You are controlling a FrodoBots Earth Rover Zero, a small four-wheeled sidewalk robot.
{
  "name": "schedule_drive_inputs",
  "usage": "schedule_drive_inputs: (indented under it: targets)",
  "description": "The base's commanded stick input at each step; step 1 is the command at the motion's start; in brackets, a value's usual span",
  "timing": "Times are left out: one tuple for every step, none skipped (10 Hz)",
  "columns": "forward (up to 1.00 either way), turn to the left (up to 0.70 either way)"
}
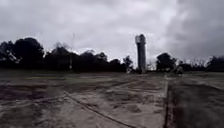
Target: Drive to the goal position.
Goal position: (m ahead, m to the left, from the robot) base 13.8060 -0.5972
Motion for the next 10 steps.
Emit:
schedule_drive_inputs:
  targets:
    - [0.7, 0.0]
    - [0.7, 0.0]
    - [0.7, 0.0]
    - [0.7, 0.0]
    - [0.7, 0.0]
    - [0.7, 0.0]
    - [0.7, 0.0]
    - [0.7, 0.0]
    - [0.7, 0.0]
    - [0.7, 0.0]
